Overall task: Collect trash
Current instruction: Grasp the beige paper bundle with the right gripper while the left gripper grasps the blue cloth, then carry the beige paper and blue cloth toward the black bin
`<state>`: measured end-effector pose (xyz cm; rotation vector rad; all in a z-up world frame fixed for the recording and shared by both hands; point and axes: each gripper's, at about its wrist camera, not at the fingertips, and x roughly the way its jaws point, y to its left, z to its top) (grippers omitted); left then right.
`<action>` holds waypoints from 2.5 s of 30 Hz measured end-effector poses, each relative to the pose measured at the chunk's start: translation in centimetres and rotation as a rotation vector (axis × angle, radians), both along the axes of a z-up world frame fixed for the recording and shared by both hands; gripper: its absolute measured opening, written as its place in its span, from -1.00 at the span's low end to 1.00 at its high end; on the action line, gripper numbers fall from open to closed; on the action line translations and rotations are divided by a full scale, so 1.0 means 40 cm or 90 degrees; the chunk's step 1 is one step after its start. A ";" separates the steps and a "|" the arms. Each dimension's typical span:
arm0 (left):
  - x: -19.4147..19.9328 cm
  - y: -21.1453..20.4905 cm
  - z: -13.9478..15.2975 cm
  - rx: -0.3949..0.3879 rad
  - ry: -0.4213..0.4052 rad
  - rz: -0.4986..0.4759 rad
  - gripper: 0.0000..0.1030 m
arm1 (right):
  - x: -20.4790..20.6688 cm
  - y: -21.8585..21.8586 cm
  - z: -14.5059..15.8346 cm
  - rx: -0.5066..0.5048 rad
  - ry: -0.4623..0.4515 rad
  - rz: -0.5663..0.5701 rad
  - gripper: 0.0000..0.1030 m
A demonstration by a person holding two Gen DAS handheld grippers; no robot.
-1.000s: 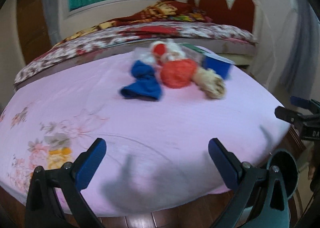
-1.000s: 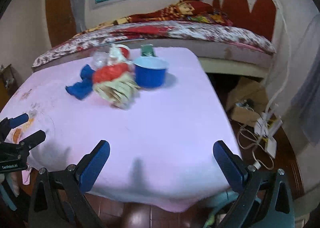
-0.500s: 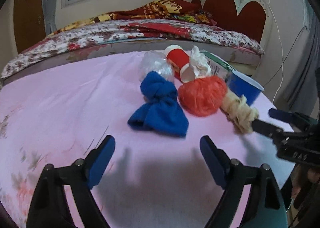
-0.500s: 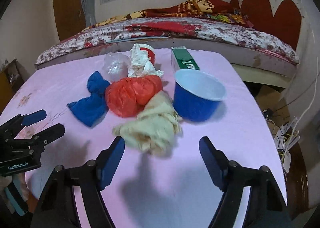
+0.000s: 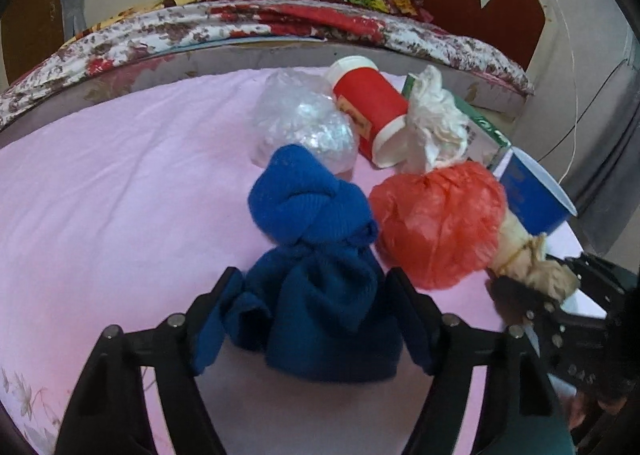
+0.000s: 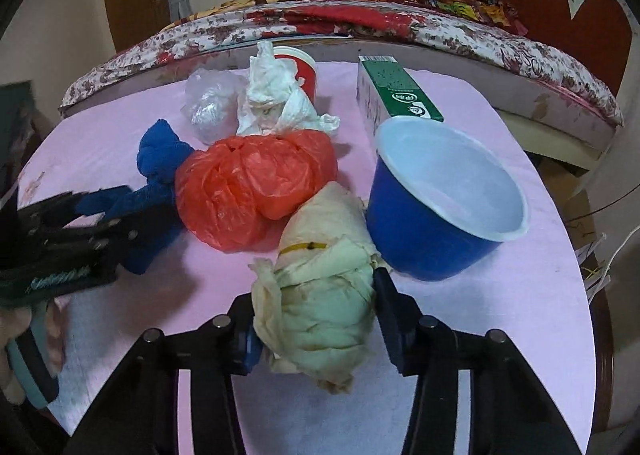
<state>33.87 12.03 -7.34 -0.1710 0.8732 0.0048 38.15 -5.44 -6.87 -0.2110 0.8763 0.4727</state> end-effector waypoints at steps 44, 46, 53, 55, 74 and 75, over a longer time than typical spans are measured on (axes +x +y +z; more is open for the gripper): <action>-0.409 -0.299 0.107 0.014 -0.135 -0.154 -0.71 | -0.451 -0.437 0.117 0.077 -0.077 -0.083 -0.40; -0.412 -0.327 0.108 0.014 -0.135 -0.166 -0.71 | -0.457 -0.463 0.125 0.074 -0.085 -0.093 -0.40; -0.416 -0.421 0.109 0.016 -0.134 -0.211 -0.71 | -0.471 -0.560 0.115 0.070 -0.079 -0.128 -0.40; -0.417 -0.451 0.107 0.016 -0.132 -0.224 -0.71 | -0.478 -0.588 0.103 0.063 -0.072 -0.137 -0.40; -0.416 -0.716 0.028 -0.002 -0.063 -0.363 -0.71 | -0.507 -0.840 -0.027 0.019 0.028 -0.245 -0.40; -0.417 -0.731 0.021 -0.002 -0.058 -0.374 -0.71 | -0.510 -0.853 -0.037 0.014 0.034 -0.249 -0.40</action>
